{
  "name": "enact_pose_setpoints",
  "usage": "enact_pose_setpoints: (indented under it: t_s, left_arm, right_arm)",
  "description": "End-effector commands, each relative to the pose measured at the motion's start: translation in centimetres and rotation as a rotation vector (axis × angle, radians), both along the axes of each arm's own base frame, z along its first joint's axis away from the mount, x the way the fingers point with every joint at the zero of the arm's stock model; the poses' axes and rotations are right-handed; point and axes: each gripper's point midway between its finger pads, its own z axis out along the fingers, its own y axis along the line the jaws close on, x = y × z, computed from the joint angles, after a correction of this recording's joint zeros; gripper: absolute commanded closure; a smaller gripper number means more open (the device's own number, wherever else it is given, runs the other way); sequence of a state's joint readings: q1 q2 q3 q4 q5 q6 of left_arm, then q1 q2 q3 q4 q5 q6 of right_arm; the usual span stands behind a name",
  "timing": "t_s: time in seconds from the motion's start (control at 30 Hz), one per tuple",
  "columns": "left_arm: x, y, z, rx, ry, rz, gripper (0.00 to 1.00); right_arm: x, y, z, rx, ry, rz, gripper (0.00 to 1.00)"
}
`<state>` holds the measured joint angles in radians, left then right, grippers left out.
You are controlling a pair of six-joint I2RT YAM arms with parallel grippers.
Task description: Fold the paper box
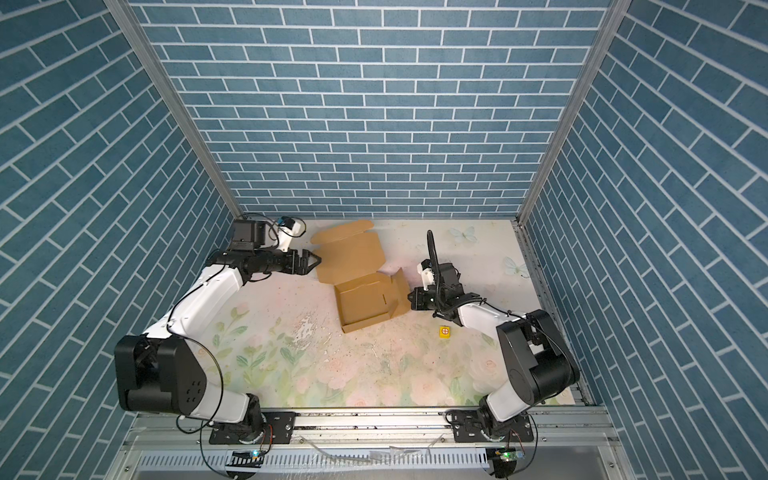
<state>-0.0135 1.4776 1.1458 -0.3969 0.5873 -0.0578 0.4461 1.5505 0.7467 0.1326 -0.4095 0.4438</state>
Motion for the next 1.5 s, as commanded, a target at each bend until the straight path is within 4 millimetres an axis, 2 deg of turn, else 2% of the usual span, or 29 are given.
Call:
enact_pose_setpoints:
  t_s: [0.0, 0.17, 0.3, 0.37, 0.43, 0.57, 0.63, 0.8, 0.93, 1.0, 1.13, 1.33, 1.47]
  left_arm:
    - [1.4, 0.7, -2.5, -0.177, 0.027, 0.107, 0.04]
    - [5.1, -0.4, -3.6, -0.367, -0.064, 0.122, 0.04]
    - [7.0, -1.9, -3.5, -0.412, -0.144, 0.06, 0.07]
    - [7.8, -2.6, -4.3, -0.418, -0.125, 0.043, 0.08]
    - [8.7, -2.2, -5.5, -0.427, -0.096, 0.092, 0.1]
    - [9.5, -2.8, -6.4, -0.503, -0.057, 0.091, 0.15]
    - [9.5, -3.4, -5.6, -0.534, -0.067, 0.06, 0.17]
    - [8.3, -4.9, -4.3, -0.559, -0.061, -0.021, 0.42]
    - [6.7, -5.4, -4.0, -0.5, -0.041, -0.013, 0.5]
    - [6.1, -5.8, -3.9, -0.477, -0.041, -0.018, 0.58]
    - [5.3, -6.8, -3.1, -0.46, -0.051, -0.039, 0.8]
    - [4.6, -8.0, -2.1, -0.449, -0.061, -0.065, 0.87]
    - [4.3, -8.2, -1.7, -0.448, -0.057, -0.067, 0.87]
  right_arm:
    - [0.0, 0.5, 0.7, 0.013, -0.034, 0.046, 1.0]
    - [-0.2, 0.5, 0.7, 0.013, -0.023, 0.054, 1.0]
    - [-0.2, 0.5, 0.6, 0.008, -0.018, 0.052, 1.0]
    - [-0.1, 0.5, 0.9, 0.02, -0.022, 0.046, 1.0]
    - [-0.1, 0.6, 1.0, 0.028, -0.03, 0.048, 1.0]
    - [0.0, 0.8, 0.6, 0.026, -0.015, 0.053, 1.0]
    - [0.0, 1.0, 1.0, 0.041, -0.022, 0.055, 1.0]
    - [0.1, 0.7, 1.1, 0.027, -0.039, 0.049, 1.0]
    - [0.2, 0.8, 1.6, 0.027, -0.051, 0.035, 1.0]
    - [0.3, 0.7, 1.6, 0.016, -0.055, 0.029, 1.0]
    - [0.1, 1.0, 2.3, -0.003, -0.071, 0.023, 1.0]
    - [-0.1, 1.5, 3.2, -0.039, -0.114, 0.02, 1.0]
    - [-0.3, 1.8, 3.8, -0.059, -0.154, 0.03, 1.0]
